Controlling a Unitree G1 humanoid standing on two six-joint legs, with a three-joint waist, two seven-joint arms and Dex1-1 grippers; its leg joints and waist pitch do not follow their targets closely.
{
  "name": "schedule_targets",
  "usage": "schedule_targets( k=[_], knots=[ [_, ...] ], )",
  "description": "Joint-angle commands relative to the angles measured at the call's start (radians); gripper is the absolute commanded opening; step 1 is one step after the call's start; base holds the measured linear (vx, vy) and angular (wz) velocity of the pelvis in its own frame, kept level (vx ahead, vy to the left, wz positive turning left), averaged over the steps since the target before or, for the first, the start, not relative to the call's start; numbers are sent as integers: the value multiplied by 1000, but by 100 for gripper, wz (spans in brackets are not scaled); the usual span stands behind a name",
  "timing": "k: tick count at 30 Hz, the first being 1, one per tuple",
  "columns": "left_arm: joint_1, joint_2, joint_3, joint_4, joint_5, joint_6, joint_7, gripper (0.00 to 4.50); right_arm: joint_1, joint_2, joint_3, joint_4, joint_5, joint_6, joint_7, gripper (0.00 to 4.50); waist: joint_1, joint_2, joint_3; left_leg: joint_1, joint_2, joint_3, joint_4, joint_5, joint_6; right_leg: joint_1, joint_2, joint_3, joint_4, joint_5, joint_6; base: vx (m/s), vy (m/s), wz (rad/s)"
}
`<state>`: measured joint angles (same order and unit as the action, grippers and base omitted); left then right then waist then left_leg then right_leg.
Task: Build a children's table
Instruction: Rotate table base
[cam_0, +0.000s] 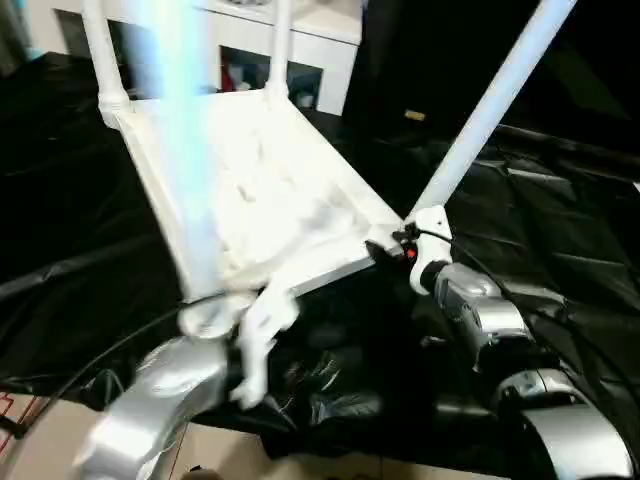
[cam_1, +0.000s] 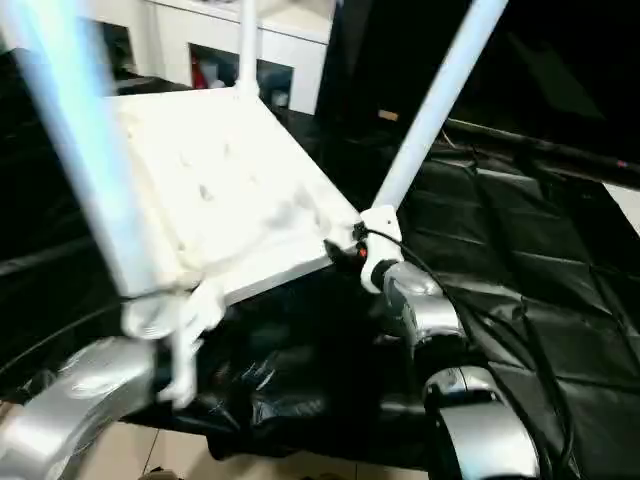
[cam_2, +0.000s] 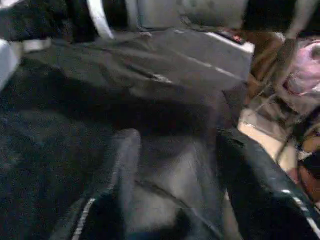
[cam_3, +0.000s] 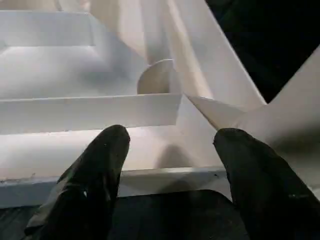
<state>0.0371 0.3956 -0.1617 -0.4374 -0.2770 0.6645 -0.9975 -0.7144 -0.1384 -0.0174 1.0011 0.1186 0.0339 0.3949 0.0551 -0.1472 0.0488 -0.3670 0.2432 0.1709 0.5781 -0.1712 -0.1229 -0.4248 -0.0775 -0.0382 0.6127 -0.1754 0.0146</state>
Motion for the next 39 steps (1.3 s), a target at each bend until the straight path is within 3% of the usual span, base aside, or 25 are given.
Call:
schedule_targets(
  k=[1,4,5,6,7,8,9,10,11,13,14,17,20,22,23,24,25,26,29,30,32,35,39],
  knots=[
    [36,61,50,-62,-43,44,-49,280,-29,-18,-36,87,-16,-14,-70,321,-4,18,-51,7,-16,20,-66,-278,-39,36,-24,21,-63,-288,-131,0,0,0],
    [63,106,84,-76,-50,42,-71,312,-47,-20,-44,122,-13,-26,-94,321,-5,19,-48,12,-17,22,-65,-308,-40,29,-18,21,-68,-318,-118,0,0,0],
    [94,152,121,-88,-69,43,-86,316,-62,-25,-47,153,-15,-42,-110,321,-1,27,-49,13,-17,20,-66,-316,-42,28,-18,21,-65,-307,-120,0,0,0],
    [125,196,157,-92,-80,39,-108,343,-73,-31,-51,171,-17,-52,-124,321,-5,24,-48,9,-16,19,-68,-320,-42,30,-17,21,-64,-308,-121,0,0,0],
    [130,202,163,-92,-82,38,-112,343,-75,-32,-52,173,-17,-53,-125,321,-4,26,-49,8,-18,18,-67,-327,-47,31,-18,20,-62,-309,-123,0,0,0],
    [192,272,257,-88,-96,24,-155,353,-92,-46,-64,195,-13,-70,-124,321,-4,33,-49,7,-18,16,-68,-332,-48,32,-18,20,-61,-307,-123,0,0,0],
    [219,299,314,-82,-100,16,-170,359,-98,-53,-69,203,-9,-80,-108,321,-7,30,-48,6,-19,18,-67,-340,-44,31,-17,21,-63,-311,-121,0,0,0],
    [226,305,332,-78,-101,11,-175,359,-100,-55,-70,203,-7,-82,-98,321,-9,33,-47,10,-18,18,-66,-344,-42,28,-14,21,-64,-304,-123,0,0,0],
    [229,314,369,-65,-106,-1,-171,386,-105,-59,-71,209,-8,-91,-81,321,-9,34,-46,15,-18,20,-66,-351,-40,24,-11,21,-65,-301,-125,0,0,0],
    [198,316,444,-31,-141,2,-158,399,-99,-66,-57,193,-11,-117,16,321,-5,38,-45,15,-18,20,-66,-360,-36,24,-11,21,-62,-282,-138,0,0,0],
    [198,316,444,-31,-141,2,-158,399,-99,-66,-57,193,-11,-117,16,321,-6,37,-49,9,-19,17,-66,-361,-33,31,-13,21,-59,-278,-143,0,0,0],
    [166,335,483,-4,-172,20,-164,424,-69,-78,-25,149,-26,-149,100,321,-6,36,-49,6,-18,17,-65,-329,-28,35,-15,22,-55,-249,-156,0,0,0],
    [111,340,514,55,-195,-32,-129,446,16,-110,3,57,-29,-168,180,321,-1,40,-51,11,-20,21,-62,-295,-18,38,-14,24,-55,-206,-158,0,0,0],
    [87,327,515,74,-189,-52,-119,446,36,-119,4,42,-33,-167,175,321,2,39,-53,10,-19,20,-63,-278,-23,40,-14,23,-50,-188,-170,0,0,0],
    [30,285,511,107,-197,-79,-94,446,65,-130,-4,24,-40,-157,135,321,3,48,-53,10,-19,18,-65,-277,-29,42,-15,23,-49,-187,-170,0,0,0],
    [-12,254,507,130,-207,-92,-78,446,81,-135,-15,15,-42,-147,107,321,8,46,-52,23,-20,23,-61,-289,-36,32,-12,22,-54,-183,-173,0,0,0],
    [-17,250,506,133,-209,-94,-77,446,83,-135,-17,14,-43,-145,105,321,8,44,-54,20,-21,23,-60,-289,-36,35,-14,23,-51,-176,-179,0,0,0],
    [-50,225,495,150,-217,-101,-71,446,94,-137,-23,7,-48,-136,74,321,6,42,-54,7,-22,18,-63,-286,-42,47,-17,23,-48,-192,-175,0,0,0],
    [-145,153,447,202,-251,-129,-60,446,133,-132,-33,-28,-41,-103,42,321,9,40,-55,16,-24,20,-59,-314,-48,40,-18,24,-58,-245,-154,0,0,0],
    [-197,107,413,221,-274,-135,-57,446,141,-125,-31,-19,-44,-87,18,321,5,39,-55,9,-23,17,-61,-317,-48,43,-19,24,-55,-249,-153,0,0,0],
    [-235,72,372,230,-282,-130,-63,446,127,-117,-23,18,-61,-82,-20,321,5,40,-59,13,-24,19,-57,-312,-53,39,-21,23,-57,-249,-153,0,0,0],
    [-265,41,330,242,-283,-128,-79,446,107,-105,-20,47,-69,-73,-55,321,-1,39,-59,2,-24,16,-58,-298,-51,48,-21,22,-53,-250,-149,0,0,0],
    [-316,-17,241,272,-292,-121,-103,446,55,-62,0,100,-101,-55,-88,321,-7,44,-63,4,-25,18,-54,-265,-48,46,-19,22,-49,-214,-162,0,0,0]
  ],
)
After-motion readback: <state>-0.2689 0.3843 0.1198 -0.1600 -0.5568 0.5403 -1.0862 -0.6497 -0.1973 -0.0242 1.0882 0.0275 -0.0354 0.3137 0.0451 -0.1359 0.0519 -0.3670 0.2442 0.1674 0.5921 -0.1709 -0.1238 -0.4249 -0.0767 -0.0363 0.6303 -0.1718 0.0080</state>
